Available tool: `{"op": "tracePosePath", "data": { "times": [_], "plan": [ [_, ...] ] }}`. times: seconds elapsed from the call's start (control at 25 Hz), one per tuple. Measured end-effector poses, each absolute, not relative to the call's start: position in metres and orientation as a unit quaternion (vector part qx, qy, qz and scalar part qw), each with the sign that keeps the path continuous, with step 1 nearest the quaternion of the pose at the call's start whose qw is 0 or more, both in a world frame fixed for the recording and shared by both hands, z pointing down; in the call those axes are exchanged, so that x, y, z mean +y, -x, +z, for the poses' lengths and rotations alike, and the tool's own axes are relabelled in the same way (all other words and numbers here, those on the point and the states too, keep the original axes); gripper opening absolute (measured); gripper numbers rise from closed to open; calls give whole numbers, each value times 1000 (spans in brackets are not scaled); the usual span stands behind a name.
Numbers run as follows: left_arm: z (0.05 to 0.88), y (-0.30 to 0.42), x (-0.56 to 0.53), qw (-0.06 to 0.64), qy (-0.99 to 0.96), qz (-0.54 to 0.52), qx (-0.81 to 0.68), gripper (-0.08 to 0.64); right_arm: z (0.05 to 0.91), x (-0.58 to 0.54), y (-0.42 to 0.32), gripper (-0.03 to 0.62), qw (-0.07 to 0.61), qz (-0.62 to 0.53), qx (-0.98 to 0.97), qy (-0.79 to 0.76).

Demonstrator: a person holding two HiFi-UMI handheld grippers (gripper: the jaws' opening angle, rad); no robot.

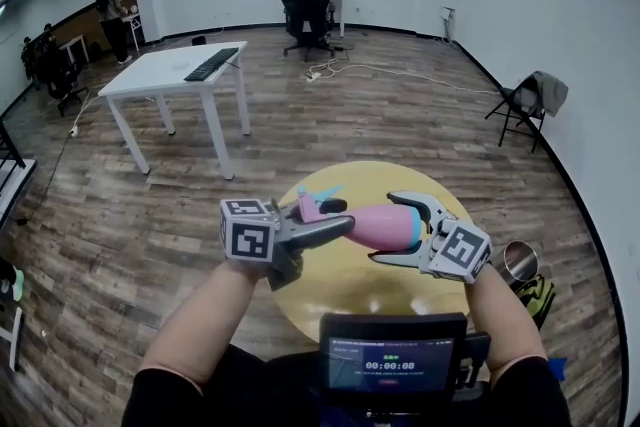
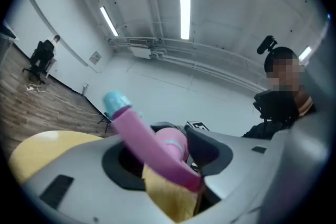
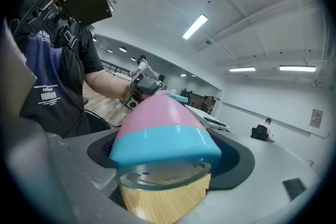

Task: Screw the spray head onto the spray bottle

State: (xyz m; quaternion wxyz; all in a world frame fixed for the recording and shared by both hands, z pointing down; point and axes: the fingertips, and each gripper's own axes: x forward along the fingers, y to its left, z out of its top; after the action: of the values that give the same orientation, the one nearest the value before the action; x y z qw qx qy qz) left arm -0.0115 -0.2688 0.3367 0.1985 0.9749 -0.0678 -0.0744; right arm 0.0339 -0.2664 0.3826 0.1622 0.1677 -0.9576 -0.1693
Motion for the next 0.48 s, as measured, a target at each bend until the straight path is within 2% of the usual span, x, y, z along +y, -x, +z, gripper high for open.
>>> {"op": "tracePosePath", "data": {
  "times": [0.04, 0.12, 0.16, 0.2, 0.28, 0.36, 0.48],
  "plan": [
    [336, 25, -272, 210, -969, -94, -84, 293, 383, -269, -40, 483, 155, -164, -958, -176],
    [334, 71, -285, 244, -949, -155, -123, 321, 382, -277, -63, 483, 140, -143, -958, -203],
    [335, 97, -292, 264, -937, -183, -141, 362, 383, -280, -77, 483, 137, -134, -957, -219],
    [337, 120, -298, 279, -925, -203, -158, 365, 384, -282, -88, 483, 138, -130, -954, -232],
    [338, 145, -302, 289, -917, -212, -173, 402, 385, -283, -99, 483, 146, -134, -950, -242],
    [337, 135, -297, 280, -927, -190, -159, 405, 387, -281, -95, 483, 160, -144, -947, -239],
    [339, 82, -290, 276, -943, -148, -114, 405, 387, -270, -63, 483, 175, -173, -948, -200]
  ]
}}
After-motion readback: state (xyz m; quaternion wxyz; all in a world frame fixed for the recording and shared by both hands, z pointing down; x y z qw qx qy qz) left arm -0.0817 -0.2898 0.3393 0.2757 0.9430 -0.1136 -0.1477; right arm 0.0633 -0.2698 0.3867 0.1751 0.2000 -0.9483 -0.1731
